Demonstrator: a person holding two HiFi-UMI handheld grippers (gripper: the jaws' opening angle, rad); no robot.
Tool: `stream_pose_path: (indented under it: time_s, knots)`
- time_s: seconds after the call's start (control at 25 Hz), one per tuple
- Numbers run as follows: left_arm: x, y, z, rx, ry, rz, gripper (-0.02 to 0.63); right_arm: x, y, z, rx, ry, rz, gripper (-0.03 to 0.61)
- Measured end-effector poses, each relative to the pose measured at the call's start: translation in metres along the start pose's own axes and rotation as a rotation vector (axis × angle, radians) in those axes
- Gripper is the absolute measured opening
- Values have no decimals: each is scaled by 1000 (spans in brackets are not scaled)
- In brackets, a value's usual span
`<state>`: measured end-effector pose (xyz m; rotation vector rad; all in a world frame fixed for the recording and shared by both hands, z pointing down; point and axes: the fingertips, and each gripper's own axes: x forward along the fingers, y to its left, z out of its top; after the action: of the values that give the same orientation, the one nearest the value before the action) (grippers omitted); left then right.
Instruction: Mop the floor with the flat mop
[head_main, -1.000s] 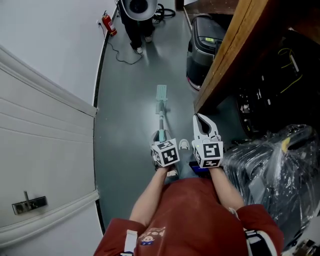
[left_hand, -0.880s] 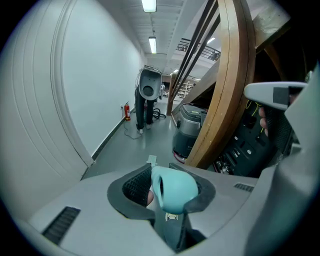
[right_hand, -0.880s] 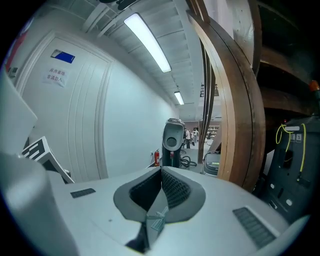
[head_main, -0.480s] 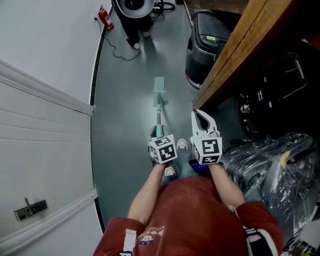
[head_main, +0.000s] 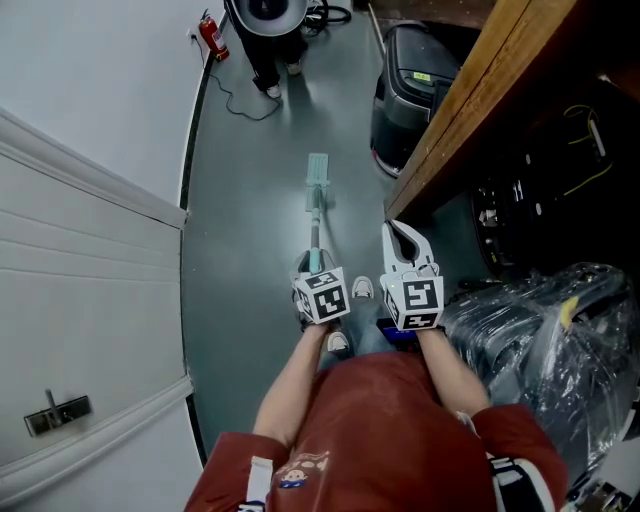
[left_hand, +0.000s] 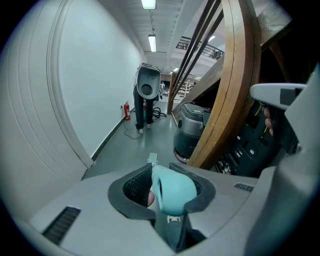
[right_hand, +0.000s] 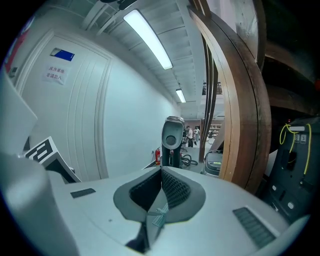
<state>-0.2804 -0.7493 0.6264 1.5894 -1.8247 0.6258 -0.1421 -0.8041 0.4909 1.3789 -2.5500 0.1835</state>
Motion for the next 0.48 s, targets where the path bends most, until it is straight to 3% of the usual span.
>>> stream_pose_path:
  time_s: [0.48]
  knots:
    - [-44, 5, -39, -15, 2, 4, 123, -56, 21, -3, -5, -31, -19, 18]
